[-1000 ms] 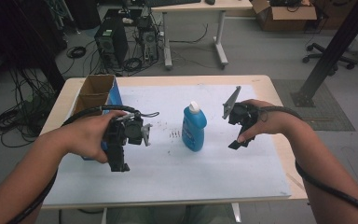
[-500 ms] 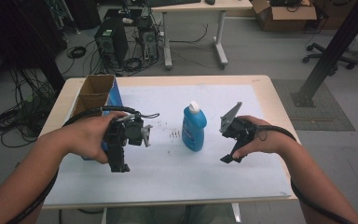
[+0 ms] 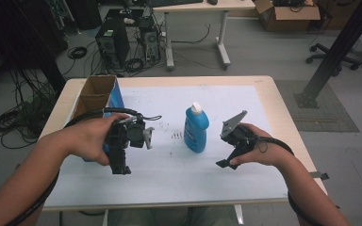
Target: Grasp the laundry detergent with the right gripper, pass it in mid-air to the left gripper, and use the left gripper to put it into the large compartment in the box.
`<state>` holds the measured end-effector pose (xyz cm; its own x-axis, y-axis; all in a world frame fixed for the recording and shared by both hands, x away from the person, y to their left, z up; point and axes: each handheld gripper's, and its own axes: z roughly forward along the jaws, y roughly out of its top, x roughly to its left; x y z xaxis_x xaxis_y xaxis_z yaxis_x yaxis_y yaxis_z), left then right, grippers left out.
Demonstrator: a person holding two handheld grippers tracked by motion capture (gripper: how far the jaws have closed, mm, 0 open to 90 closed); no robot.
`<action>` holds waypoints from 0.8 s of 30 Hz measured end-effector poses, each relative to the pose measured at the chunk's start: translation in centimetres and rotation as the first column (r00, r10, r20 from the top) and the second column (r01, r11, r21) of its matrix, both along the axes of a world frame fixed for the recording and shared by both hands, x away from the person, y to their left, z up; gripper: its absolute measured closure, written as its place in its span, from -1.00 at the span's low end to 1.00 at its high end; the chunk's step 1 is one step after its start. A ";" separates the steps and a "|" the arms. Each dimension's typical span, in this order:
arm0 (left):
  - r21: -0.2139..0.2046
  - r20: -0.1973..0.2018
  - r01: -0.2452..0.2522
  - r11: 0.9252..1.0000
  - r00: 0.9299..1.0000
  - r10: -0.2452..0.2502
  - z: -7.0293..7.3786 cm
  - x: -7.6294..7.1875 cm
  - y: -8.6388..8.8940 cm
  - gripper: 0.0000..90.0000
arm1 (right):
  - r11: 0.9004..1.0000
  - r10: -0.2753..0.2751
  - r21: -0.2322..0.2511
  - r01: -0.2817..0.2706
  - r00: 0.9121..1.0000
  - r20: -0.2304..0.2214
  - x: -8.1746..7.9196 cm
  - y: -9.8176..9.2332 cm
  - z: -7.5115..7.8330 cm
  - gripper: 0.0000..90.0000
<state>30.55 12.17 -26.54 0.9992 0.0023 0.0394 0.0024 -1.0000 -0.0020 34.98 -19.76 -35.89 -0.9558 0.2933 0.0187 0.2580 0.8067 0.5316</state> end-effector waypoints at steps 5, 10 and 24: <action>-0.008 0.002 -0.003 1.000 1.000 0.003 0.1 0.0 0.1 -0.99 | 0.998 -0.057 0.041 0.056 0.998 0.021 -0.2 -0.1 -0.5 -0.93; -0.010 0.005 -0.011 1.000 1.000 0.011 0.5 0.0 0.2 -0.99 | 0.993 -0.089 0.078 0.086 0.996 0.032 -0.4 0.0 -0.7 -0.93; -0.016 0.016 -0.008 1.000 1.000 0.008 0.6 0.1 -0.1 -0.99 | 0.957 -0.208 0.224 0.186 0.975 0.077 -0.8 0.8 -2.0 -0.94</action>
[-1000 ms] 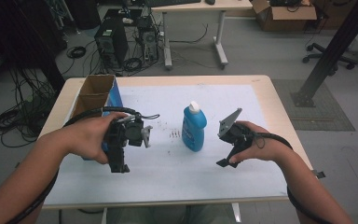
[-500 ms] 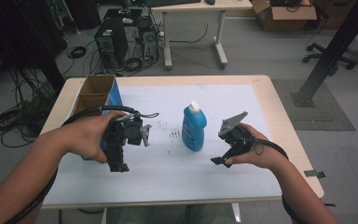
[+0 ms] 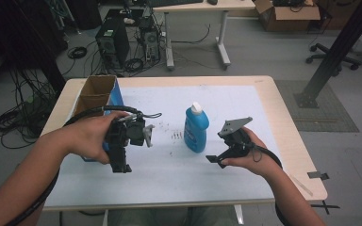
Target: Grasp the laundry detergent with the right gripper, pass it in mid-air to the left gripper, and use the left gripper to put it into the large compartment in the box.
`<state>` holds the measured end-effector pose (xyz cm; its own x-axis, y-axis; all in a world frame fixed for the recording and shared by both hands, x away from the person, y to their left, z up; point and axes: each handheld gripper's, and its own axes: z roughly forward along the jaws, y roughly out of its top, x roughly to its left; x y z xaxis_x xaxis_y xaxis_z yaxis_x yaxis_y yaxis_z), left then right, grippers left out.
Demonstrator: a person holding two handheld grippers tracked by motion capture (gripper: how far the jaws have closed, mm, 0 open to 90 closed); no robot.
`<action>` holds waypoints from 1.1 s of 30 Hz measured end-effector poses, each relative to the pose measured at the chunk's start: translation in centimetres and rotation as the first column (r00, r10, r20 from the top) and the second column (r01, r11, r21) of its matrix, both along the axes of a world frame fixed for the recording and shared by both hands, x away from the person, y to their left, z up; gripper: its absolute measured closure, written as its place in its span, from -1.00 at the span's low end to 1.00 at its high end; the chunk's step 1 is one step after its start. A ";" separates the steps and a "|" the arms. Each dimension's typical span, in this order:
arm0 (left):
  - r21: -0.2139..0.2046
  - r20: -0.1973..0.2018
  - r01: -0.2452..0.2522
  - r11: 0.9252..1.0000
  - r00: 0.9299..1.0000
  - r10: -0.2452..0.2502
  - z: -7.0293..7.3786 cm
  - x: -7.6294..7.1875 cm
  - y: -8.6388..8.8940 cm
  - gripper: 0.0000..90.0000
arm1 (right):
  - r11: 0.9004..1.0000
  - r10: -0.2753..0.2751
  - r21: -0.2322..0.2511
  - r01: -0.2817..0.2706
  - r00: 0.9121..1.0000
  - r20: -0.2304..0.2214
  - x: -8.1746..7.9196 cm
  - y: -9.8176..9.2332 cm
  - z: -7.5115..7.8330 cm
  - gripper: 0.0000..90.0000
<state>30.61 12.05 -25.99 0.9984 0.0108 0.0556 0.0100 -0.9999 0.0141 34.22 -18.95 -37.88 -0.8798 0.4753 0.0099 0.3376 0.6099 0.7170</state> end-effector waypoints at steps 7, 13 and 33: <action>-0.014 0.015 0.002 1.000 1.000 -0.001 0.3 0.0 0.0 -0.99 | 0.998 -0.029 0.057 0.028 1.000 0.009 0.1 0.4 -1.3 -0.96; -0.005 0.012 0.004 1.000 1.000 -0.004 0.2 0.1 0.0 -0.99 | 0.992 -0.059 0.115 0.056 0.998 0.023 0.3 0.8 -1.9 -0.96; -0.018 0.012 0.001 1.000 1.000 0.000 -0.4 0.2 0.3 -0.99 | 0.962 -0.145 0.235 0.137 0.989 0.021 1.4 1.8 -3.8 -0.97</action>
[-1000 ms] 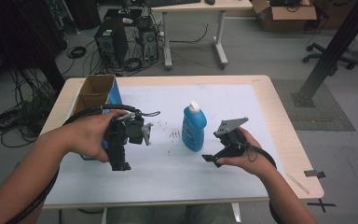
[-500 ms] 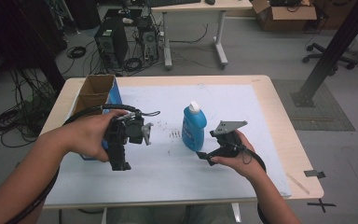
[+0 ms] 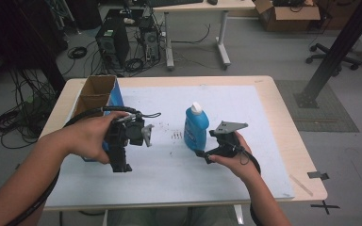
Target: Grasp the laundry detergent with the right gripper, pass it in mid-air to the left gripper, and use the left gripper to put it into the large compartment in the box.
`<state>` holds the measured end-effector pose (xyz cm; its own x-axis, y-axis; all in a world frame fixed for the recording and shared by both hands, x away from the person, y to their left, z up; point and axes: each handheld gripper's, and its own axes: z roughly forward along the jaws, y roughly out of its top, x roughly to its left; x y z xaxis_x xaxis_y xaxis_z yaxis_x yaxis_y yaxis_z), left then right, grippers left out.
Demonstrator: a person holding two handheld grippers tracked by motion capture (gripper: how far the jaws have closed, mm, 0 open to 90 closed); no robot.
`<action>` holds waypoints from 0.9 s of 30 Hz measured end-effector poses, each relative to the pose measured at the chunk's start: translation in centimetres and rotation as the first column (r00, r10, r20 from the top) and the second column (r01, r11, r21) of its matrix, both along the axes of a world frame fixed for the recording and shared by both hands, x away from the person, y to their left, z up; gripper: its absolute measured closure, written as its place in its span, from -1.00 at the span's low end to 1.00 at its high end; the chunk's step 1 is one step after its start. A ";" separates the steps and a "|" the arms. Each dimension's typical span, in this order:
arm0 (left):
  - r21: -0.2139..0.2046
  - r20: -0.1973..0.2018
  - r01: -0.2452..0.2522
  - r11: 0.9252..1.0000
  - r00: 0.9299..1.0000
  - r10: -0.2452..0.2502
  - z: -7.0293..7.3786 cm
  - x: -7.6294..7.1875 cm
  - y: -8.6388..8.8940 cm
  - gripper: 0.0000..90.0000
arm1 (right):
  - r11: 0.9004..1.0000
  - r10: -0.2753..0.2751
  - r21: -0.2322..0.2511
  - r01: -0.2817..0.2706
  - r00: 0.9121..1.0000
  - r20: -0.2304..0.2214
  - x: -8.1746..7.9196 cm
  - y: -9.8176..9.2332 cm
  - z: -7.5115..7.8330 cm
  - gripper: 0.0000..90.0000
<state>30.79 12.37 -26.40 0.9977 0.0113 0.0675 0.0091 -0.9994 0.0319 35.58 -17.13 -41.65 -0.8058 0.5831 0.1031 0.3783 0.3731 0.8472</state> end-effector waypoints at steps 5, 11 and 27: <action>-0.004 -0.002 0.007 1.000 1.000 -0.007 0.0 -0.1 0.0 -0.99 | 1.000 -0.016 0.020 0.016 1.000 0.011 0.3 0.4 -0.3 -0.97; -0.003 -0.002 0.010 1.000 1.000 -0.010 0.0 -0.2 0.1 -0.99 | 0.999 -0.023 0.025 0.023 1.000 0.018 0.6 1.3 -0.8 -0.97; 0.000 0.011 0.014 1.000 1.000 -0.014 -0.4 -0.6 0.6 -0.98 | 0.997 -0.061 0.039 0.059 0.997 0.055 1.1 2.1 -0.9 -0.97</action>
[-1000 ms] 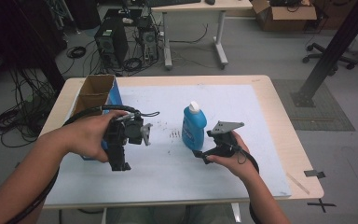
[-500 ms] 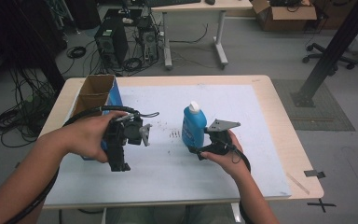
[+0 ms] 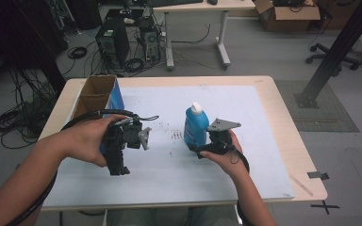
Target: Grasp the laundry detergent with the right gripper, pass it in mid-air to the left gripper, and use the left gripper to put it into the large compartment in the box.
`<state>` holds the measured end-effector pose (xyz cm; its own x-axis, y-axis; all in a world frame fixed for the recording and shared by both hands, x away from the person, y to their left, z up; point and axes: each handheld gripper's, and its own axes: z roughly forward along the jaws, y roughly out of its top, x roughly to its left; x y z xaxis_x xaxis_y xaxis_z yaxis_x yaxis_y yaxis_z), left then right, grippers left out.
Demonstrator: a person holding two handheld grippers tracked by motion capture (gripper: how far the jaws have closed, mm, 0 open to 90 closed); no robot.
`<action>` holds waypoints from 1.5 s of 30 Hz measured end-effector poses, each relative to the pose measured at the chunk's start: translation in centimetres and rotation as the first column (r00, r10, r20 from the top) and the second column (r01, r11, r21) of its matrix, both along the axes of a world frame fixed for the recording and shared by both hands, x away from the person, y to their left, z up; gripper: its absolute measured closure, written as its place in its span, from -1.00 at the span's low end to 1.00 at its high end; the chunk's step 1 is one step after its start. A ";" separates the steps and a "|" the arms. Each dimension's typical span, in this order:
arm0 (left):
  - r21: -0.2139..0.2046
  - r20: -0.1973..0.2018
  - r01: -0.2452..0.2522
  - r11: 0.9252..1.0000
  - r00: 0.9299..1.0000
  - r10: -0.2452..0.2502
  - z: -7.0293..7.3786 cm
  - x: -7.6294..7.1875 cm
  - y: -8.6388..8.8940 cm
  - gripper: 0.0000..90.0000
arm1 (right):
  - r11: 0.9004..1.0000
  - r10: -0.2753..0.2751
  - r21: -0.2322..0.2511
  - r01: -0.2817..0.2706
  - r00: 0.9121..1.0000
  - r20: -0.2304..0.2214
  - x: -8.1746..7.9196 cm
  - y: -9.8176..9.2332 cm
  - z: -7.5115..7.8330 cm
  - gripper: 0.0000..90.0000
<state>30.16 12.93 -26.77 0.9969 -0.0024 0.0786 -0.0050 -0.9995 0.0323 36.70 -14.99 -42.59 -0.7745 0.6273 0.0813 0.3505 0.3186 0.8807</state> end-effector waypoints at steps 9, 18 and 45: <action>-0.007 0.006 -0.002 1.000 1.000 0.002 -0.2 -0.1 0.3 -0.98 | 0.999 -0.012 -0.031 0.013 0.999 0.038 0.0 0.7 -0.3 -0.97; -0.011 -0.001 -0.002 1.000 1.000 0.002 -0.4 -0.3 0.3 -0.98 | 1.000 -0.025 -0.010 0.025 0.999 0.038 0.2 1.2 -0.6 -0.97; -0.012 -0.005 0.000 1.000 1.000 0.000 -0.4 -0.4 0.7 -0.98 | 0.997 -0.080 0.020 0.078 0.994 0.072 0.2 1.4 -0.6 -0.75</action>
